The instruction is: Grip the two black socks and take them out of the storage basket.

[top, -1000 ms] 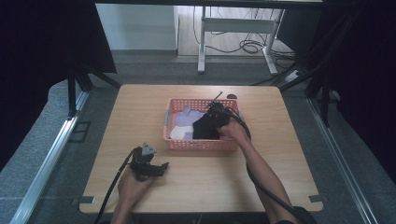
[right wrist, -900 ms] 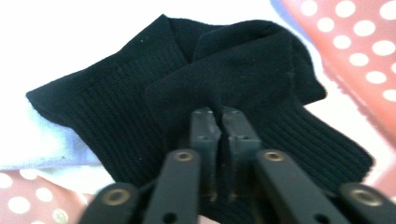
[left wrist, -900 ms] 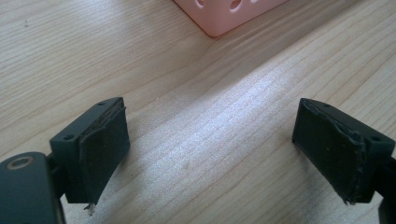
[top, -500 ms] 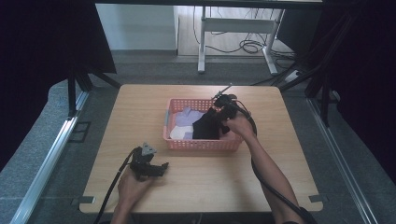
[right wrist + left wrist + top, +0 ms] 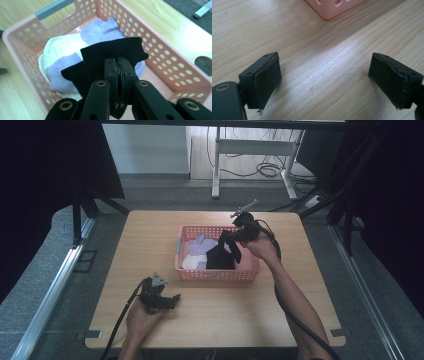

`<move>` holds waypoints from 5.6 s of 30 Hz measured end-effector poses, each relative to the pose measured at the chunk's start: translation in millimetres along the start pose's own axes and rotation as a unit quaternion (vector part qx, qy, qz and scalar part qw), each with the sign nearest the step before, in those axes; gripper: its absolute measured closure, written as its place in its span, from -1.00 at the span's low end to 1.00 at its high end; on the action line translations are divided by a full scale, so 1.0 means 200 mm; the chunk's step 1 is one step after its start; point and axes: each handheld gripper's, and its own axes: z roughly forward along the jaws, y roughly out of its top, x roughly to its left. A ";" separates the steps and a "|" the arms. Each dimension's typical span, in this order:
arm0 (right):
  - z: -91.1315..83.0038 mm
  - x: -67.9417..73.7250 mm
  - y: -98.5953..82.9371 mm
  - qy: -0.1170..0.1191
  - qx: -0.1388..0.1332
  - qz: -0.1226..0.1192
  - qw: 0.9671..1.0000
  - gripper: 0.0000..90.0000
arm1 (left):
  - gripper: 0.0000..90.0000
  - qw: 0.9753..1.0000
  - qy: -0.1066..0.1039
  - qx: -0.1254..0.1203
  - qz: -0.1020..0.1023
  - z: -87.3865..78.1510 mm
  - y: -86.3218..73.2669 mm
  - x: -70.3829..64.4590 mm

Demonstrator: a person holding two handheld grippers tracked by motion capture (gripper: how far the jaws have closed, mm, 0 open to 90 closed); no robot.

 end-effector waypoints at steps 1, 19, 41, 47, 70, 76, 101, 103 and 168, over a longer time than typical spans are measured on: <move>-0.01 0.00 0.01 0.000 -0.002 -0.001 1.000 0.95 | -0.77 1.000 0.000 -0.001 -0.001 0.00 0.00 0.00; -0.28 -0.03 0.07 0.009 -0.055 0.005 0.998 0.95 | -0.77 1.000 0.001 -0.001 0.000 0.00 0.00 0.00; -0.46 -0.10 0.05 -0.007 -0.076 0.022 0.997 0.95 | -0.77 1.000 0.000 0.000 0.000 0.00 0.00 0.00; -0.51 -0.13 0.02 -0.013 -0.079 0.025 0.996 0.95 | -0.77 1.000 0.000 0.000 0.000 0.00 0.00 0.00; -0.72 -0.33 -0.26 -0.070 -0.077 0.084 0.991 0.95 | -0.77 1.000 0.000 -0.001 -0.001 0.00 0.00 0.00; -0.71 -0.39 -0.39 -0.078 -0.069 0.098 0.990 0.95 | -0.77 1.000 0.000 0.000 0.000 0.00 0.00 0.00; -0.31 -0.47 -0.91 -0.075 0.014 0.158 0.984 0.87 | -0.77 1.000 0.000 -0.002 -0.004 0.00 0.00 0.00; -0.31 -0.47 -0.92 -0.074 0.012 0.161 0.984 0.81 | -0.77 1.000 0.000 -0.002 -0.004 0.00 0.00 0.00; 0.57 0.15 -0.07 0.067 0.061 -0.101 0.991 -0.04 | -0.77 1.000 -0.001 0.000 -0.003 0.00 0.00 0.00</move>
